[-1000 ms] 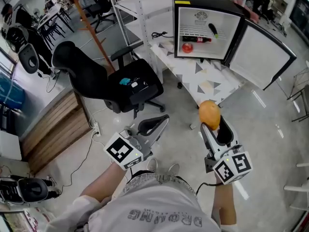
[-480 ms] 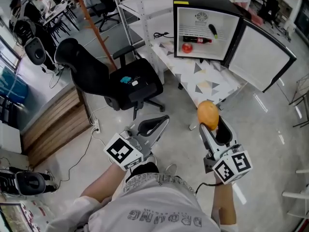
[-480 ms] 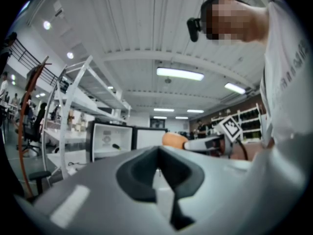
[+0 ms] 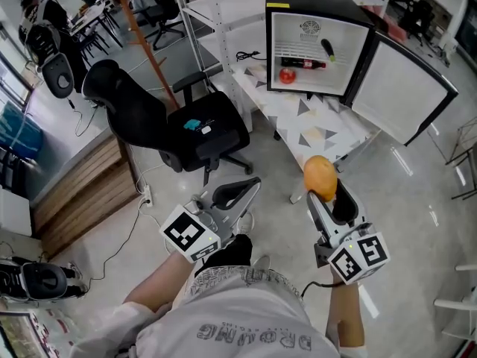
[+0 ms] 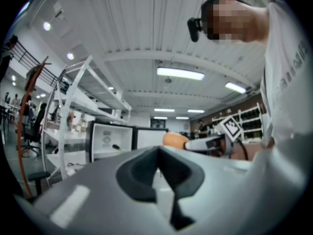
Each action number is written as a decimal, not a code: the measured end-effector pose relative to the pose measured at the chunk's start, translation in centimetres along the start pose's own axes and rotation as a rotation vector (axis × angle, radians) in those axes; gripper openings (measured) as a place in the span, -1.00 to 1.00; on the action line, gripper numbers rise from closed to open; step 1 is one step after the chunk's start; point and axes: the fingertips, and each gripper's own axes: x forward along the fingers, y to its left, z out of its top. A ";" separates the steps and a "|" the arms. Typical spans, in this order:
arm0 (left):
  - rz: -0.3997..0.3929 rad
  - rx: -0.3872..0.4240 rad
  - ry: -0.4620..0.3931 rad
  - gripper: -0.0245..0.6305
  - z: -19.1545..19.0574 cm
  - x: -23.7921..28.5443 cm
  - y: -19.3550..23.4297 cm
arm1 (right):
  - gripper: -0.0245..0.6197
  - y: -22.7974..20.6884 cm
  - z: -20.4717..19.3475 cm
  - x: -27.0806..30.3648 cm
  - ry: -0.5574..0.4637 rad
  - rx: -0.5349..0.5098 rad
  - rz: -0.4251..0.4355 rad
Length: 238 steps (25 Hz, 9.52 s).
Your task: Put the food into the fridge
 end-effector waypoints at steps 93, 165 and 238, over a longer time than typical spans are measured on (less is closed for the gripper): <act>0.020 -0.126 0.123 -0.91 -6.8 25.3 40.7 | -0.06 -29.1 3.6 42.5 0.128 0.020 -0.100; 0.206 -0.198 0.193 -0.91 -10.4 25.6 44.8 | -0.05 -37.8 -2.4 54.1 0.310 -0.196 -0.135; 0.000 -0.068 0.076 -0.91 -2.9 21.5 40.0 | -0.88 -24.5 6.1 39.2 0.069 -0.127 -0.175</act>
